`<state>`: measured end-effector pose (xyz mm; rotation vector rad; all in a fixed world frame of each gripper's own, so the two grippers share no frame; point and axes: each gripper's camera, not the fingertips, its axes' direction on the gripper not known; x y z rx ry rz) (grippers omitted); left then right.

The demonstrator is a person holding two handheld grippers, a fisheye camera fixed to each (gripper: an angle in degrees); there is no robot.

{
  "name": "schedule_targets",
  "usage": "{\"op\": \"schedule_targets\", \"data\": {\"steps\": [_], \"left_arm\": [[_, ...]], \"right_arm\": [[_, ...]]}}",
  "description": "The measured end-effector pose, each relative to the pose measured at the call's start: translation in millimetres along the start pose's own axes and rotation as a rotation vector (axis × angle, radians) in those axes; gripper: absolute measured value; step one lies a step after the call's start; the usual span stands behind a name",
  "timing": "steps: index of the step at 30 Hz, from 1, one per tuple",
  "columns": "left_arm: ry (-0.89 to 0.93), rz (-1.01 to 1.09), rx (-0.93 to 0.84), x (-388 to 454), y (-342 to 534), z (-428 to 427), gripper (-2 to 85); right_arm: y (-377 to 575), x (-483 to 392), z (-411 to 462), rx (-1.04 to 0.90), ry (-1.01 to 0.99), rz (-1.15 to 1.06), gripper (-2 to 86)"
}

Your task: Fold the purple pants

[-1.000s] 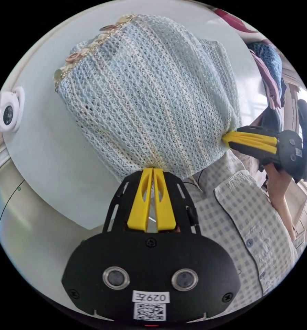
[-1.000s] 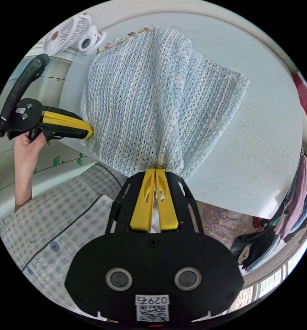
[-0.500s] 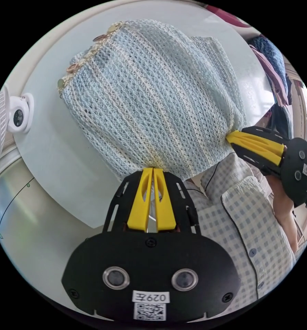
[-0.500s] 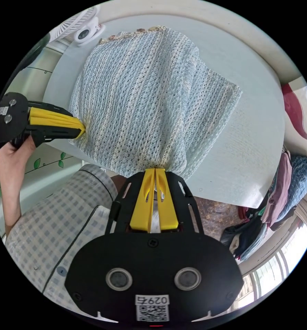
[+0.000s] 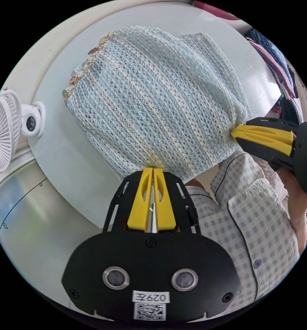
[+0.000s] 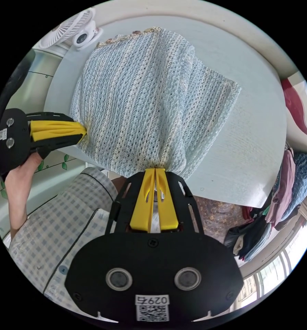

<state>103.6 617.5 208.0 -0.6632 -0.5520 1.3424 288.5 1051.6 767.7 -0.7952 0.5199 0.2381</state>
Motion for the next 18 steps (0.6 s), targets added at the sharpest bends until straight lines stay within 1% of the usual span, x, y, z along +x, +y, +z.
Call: {"op": "schedule_targets", "data": {"steps": [9,18], "left_arm": [[0.025,0.002,-0.011,-10.5,1.8,0.5,-1.0],[-0.013,0.014,0.005,-9.6,9.3,1.0,-1.0]], "right_arm": [[15.5,26.5,24.5,0.047,-0.094,0.034,-0.4],[22.7,28.7,42.6,0.03,-0.031,0.011,-0.4]]}}
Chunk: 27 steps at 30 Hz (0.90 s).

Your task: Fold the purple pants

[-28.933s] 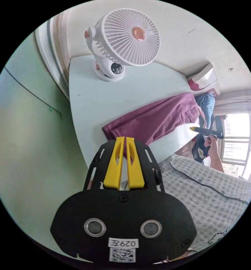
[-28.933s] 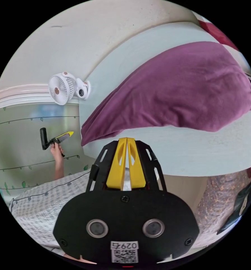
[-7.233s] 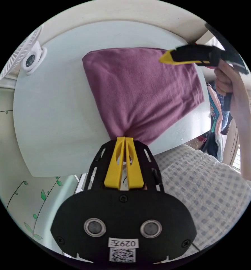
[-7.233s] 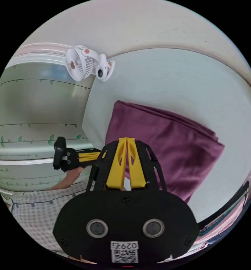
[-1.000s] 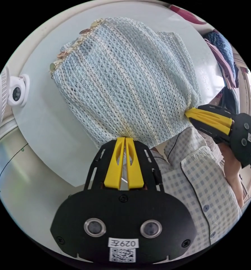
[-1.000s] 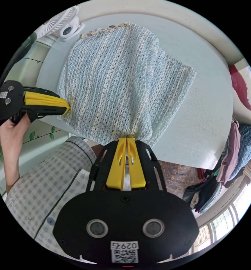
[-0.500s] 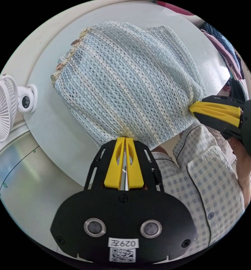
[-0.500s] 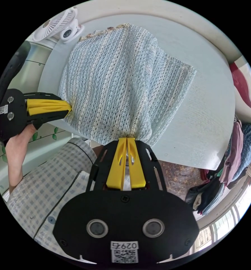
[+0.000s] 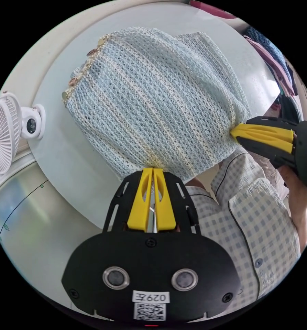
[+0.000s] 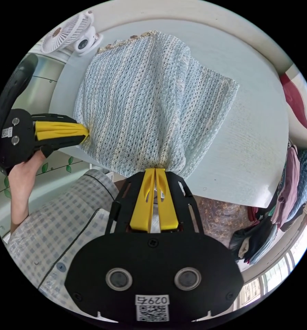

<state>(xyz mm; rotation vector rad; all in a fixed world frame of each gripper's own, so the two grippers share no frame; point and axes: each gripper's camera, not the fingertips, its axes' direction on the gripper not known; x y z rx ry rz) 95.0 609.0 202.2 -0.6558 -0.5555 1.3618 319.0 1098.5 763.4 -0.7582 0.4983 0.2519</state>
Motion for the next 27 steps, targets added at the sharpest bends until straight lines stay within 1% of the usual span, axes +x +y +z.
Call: {"op": "schedule_targets", "data": {"steps": [7,13,27], "left_arm": [[-0.025,0.013,-0.002,1.3,4.0,0.4,-1.0],[-0.005,0.005,0.012,-3.3,9.3,0.6,-1.0],[-0.052,0.016,0.013,6.4,14.3,-1.1,-1.0]], "right_arm": [[7.5,2.3,10.6,-0.013,0.05,-0.012,-0.4],[17.8,13.0,15.8,0.002,0.038,-0.007,-0.5],[31.5,33.8,22.1,-0.007,0.029,-0.012,-0.5]]}}
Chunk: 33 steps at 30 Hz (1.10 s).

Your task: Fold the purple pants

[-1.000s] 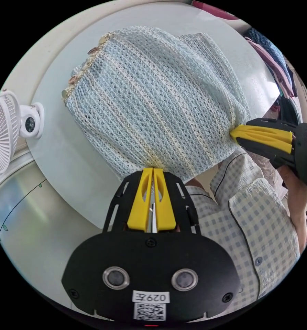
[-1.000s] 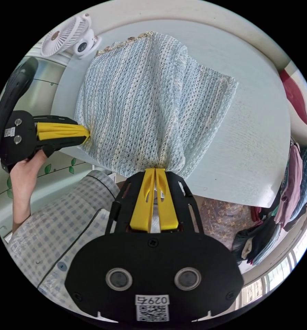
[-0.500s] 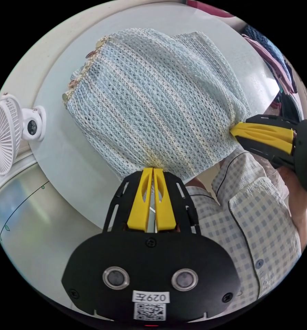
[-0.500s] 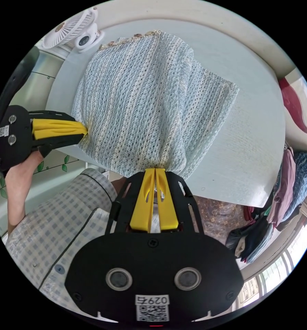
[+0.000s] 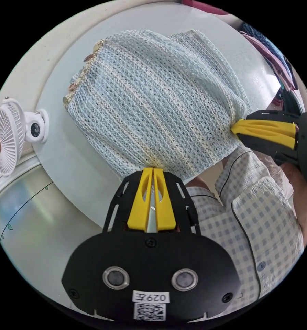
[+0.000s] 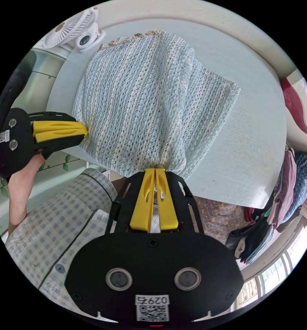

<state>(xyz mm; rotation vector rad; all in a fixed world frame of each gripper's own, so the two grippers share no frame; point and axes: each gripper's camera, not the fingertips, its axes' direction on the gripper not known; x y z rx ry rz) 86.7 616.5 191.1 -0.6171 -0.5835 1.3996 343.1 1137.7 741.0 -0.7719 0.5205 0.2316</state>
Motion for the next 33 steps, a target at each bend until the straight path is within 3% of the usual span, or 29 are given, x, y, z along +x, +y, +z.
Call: {"op": "schedule_targets", "data": {"steps": [33], "left_arm": [[-0.078,0.04,-0.006,38.0,-13.1,-14.9,-1.0]], "right_arm": [[-4.5,21.4,-8.1,0.04,-0.002,-0.049,-0.5]]}}
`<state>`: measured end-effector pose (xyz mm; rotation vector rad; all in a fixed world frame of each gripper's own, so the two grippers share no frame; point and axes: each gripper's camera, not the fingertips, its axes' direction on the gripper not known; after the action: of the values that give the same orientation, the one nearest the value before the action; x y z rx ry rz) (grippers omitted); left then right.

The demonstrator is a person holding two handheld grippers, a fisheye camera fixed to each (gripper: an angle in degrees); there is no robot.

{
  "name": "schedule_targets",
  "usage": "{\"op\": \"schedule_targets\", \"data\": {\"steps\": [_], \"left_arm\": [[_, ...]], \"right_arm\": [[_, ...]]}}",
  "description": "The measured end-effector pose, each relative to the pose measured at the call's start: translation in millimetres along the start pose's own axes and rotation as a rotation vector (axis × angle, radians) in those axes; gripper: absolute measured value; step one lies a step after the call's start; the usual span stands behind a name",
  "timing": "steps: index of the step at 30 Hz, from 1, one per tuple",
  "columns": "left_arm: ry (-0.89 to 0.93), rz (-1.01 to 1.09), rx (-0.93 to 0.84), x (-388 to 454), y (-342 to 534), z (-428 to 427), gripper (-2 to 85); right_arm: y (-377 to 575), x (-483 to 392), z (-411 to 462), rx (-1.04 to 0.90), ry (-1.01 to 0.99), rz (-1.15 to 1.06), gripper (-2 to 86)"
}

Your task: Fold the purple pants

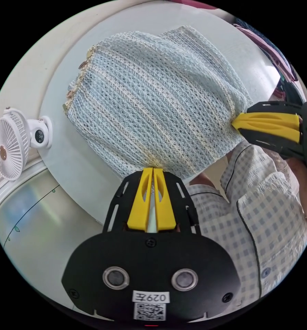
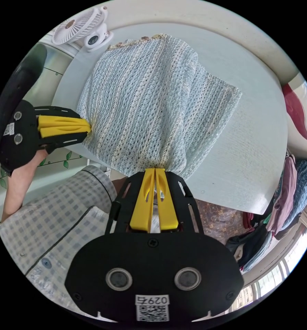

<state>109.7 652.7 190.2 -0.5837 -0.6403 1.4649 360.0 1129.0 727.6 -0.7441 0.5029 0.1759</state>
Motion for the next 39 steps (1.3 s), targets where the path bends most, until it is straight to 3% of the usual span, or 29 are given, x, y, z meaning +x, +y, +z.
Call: {"op": "schedule_targets", "data": {"steps": [8,17,28,39], "left_arm": [[-0.092,0.063,-0.03,21.9,-12.3,-4.0,-1.0],[-0.022,0.06,-0.021,14.7,-19.1,-7.1,-1.0],[-0.01,0.038,-0.038,14.2,-28.2,-7.8,-1.0],[0.037,-0.007,-0.035,4.0,-28.7,-5.6,-1.0]], "right_arm": [[-15.6,-6.5,-6.3,0.006,0.055,-0.045,-0.5],[-52.5,3.4,-17.5,-0.071,0.035,0.006,-0.5],[-74.0,33.9,-42.1,-0.018,-0.097,0.075,-0.6],[-103.4,30.4,-76.2,-0.004,-0.055,0.087,-0.5]]}}
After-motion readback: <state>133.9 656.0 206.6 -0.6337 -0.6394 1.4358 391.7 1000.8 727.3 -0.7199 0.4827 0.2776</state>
